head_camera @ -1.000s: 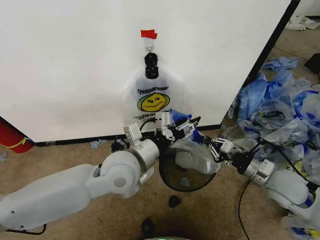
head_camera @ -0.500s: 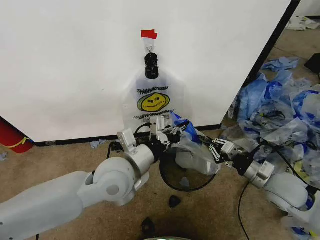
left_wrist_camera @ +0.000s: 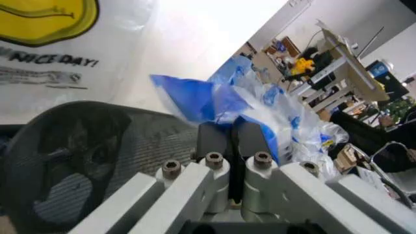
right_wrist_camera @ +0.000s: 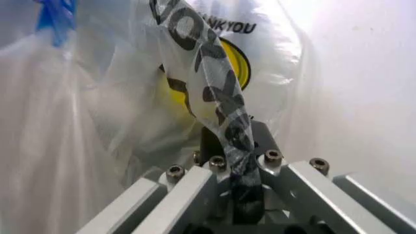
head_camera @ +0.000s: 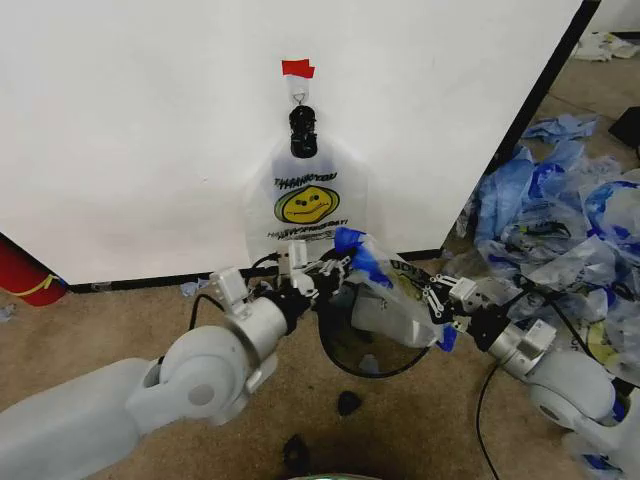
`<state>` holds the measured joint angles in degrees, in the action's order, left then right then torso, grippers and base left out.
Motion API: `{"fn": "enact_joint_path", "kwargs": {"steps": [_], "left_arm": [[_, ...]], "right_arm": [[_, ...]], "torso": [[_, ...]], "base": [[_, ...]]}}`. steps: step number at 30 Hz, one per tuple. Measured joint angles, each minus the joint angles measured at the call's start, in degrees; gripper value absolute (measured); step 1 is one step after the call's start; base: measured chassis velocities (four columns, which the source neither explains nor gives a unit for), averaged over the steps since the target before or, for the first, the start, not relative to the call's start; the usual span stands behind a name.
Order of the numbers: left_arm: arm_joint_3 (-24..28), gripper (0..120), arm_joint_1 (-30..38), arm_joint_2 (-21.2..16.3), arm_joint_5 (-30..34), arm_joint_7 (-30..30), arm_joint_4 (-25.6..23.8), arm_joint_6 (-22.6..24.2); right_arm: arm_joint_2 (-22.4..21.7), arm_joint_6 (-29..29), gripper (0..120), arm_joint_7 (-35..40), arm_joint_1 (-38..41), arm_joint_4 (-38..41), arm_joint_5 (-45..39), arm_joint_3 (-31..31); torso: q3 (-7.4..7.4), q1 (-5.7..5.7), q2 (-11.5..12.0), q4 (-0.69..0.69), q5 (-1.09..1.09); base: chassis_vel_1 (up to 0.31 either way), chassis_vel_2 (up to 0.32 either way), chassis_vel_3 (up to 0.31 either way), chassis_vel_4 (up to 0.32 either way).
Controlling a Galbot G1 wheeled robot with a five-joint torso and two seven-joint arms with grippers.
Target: Pick up the garbage bag from the wall and place it over the trash bin.
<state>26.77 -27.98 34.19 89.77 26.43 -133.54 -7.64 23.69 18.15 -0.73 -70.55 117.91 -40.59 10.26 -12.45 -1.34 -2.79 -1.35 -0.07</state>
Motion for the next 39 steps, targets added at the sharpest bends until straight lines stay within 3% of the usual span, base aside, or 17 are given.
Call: {"fn": "enact_joint_path", "kwargs": {"steps": [11,26,39], "left_arm": [[-2.3,0,-1.4,-3.0,0.1,-1.1,-1.0,-0.6],[-18.0,0,-16.8,-8.2,0.1,-4.5,-3.0,-0.5],[-17.9,0,-17.8,-7.4,-1.1,-4.5,-2.8,-0.5]], "right_arm": [[0.7,1.0,0,-0.9,-4.4,-0.1,-0.8,3.2],[2.2,3.7,0,-2.8,-4.6,-1.1,-3.8,4.6],[5.4,3.3,0,-2.7,-5.1,0.4,-12.4,5.9]], "torso": [[0.00,0.00,0.0,-0.02,0.02],[0.00,0.00,0.0,0.01,0.02],[0.00,0.00,0.0,-0.01,0.01]], "base": [[0.000,0.000,0.000,0.000],[0.000,0.000,0.000,0.000],[0.000,0.000,0.000,0.000]]}}
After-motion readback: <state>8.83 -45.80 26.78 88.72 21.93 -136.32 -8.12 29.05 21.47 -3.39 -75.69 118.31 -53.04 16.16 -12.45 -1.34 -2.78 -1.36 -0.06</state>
